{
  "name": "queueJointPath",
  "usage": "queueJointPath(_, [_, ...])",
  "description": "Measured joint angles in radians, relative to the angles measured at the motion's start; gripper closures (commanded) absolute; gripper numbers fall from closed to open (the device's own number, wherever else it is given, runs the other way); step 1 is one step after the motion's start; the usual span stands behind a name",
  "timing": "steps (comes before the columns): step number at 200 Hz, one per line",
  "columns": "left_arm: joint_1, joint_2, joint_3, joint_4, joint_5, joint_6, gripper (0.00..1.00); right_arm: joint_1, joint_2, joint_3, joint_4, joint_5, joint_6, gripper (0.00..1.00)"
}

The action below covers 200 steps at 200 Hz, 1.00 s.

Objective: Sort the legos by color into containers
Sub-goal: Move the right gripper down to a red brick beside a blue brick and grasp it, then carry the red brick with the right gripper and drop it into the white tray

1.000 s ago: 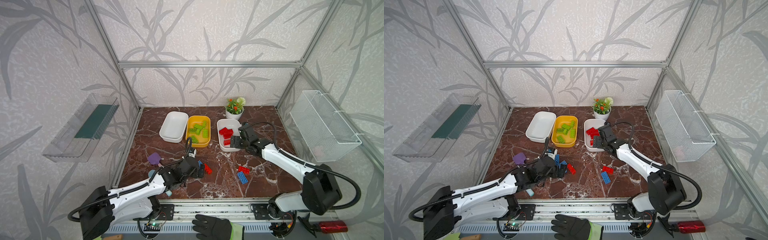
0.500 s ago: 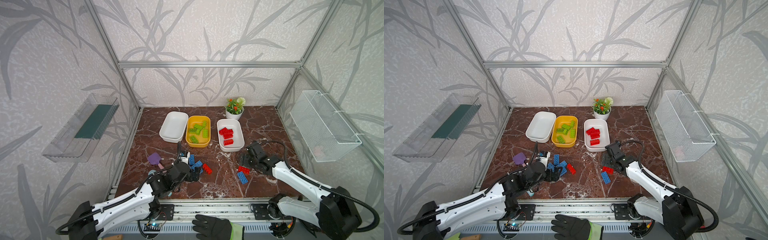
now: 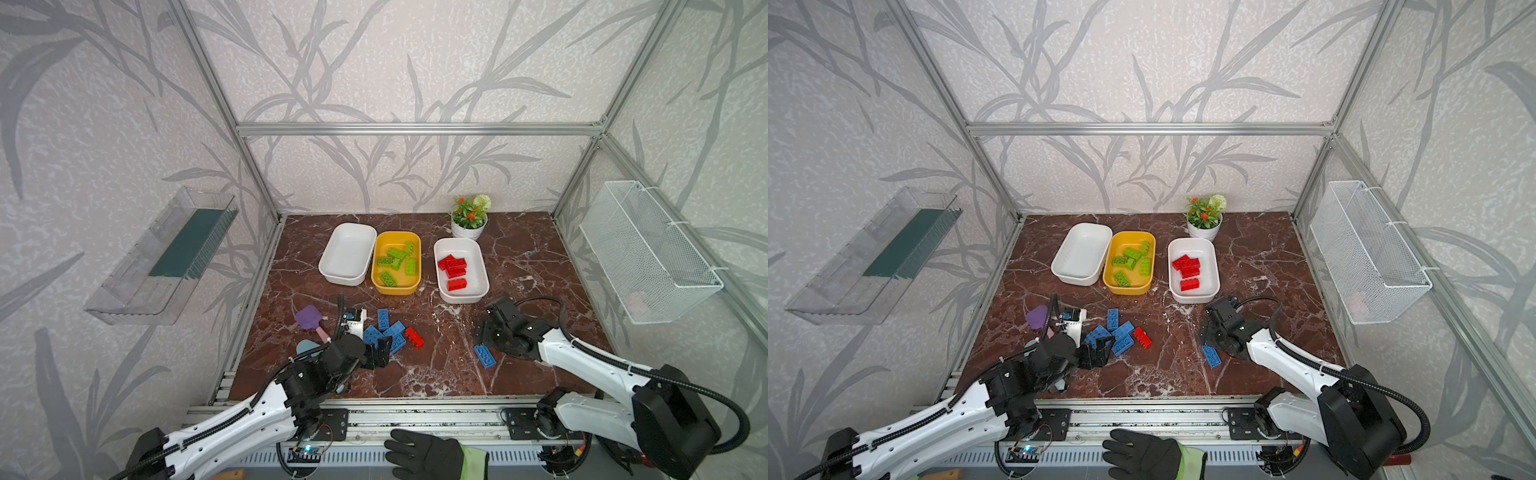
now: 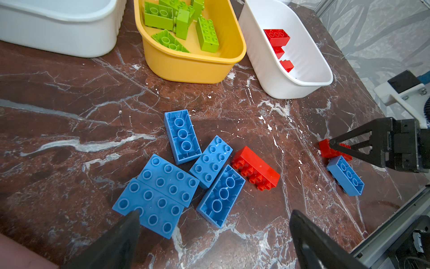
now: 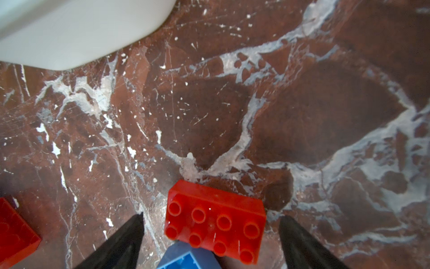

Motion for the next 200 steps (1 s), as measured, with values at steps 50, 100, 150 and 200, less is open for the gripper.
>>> queueJointPath(50, [0.0, -0.027, -0.013, -0.019, -0.004, -0.006, 0.01, 0.001, 0.076, 0.004, 0.018, 0.015, 0.016, 0.32])
queueJointPath(100, [0.0, -0.032, -0.013, -0.031, -0.009, -0.006, 0.01, 0.003, 0.095, 0.028, 0.006, 0.026, 0.011, 0.51])
queueJointPath(150, [0.0, -0.026, -0.013, -0.039, -0.014, -0.006, 0.01, 0.004, 0.051, 0.163, -0.078, 0.05, -0.042, 0.52])
queueJointPath(200, [0.002, 0.105, -0.008, -0.023, -0.03, 0.004, 0.01, -0.013, 0.124, 0.405, -0.047, 0.097, -0.164, 0.51])
